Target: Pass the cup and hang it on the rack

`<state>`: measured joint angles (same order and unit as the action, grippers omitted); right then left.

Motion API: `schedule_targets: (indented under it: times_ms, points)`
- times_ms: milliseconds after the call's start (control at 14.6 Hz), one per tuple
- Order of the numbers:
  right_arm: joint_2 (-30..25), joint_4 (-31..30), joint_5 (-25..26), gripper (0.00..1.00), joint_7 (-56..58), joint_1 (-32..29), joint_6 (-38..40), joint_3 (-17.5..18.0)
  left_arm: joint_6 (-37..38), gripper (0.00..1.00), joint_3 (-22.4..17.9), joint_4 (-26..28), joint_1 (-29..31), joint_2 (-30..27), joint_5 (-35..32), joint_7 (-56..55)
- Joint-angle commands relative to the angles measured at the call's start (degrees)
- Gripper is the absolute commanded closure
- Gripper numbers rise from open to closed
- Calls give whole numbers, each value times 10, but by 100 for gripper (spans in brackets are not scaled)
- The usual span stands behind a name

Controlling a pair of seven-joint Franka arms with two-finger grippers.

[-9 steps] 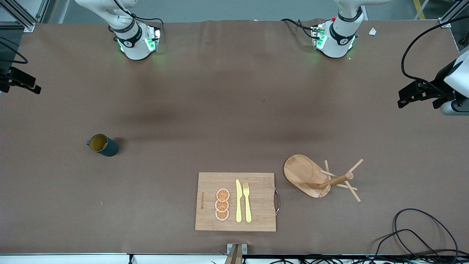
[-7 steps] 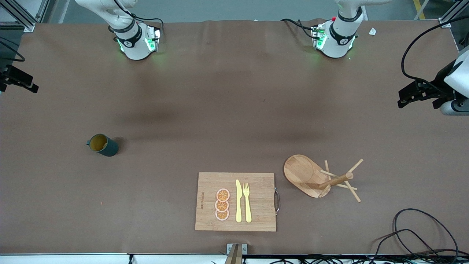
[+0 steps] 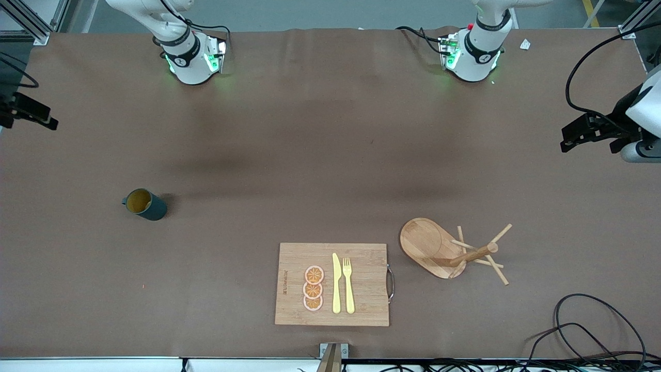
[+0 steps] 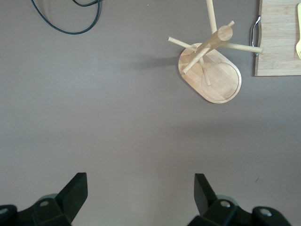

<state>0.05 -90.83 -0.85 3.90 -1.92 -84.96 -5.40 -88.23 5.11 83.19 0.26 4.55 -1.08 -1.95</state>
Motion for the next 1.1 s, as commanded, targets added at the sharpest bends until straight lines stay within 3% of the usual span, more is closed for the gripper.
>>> schedule_targets:
  times_ms: [0,275,687,1031]
  points:
    - [38,-52,-4,0,5,14,-80,5,-3,0,1,-7,3,2,4,10]
    - [60,-144,-5,0,87,19,-211,5,-3,0,1,-7,1,2,4,6]
    - [165,-155,-24,0,336,-32,-303,6,-3,0,1,-12,-2,3,4,3]
    - [200,-234,-51,0,449,-40,-448,6,-3,0,1,-12,-2,3,4,4]
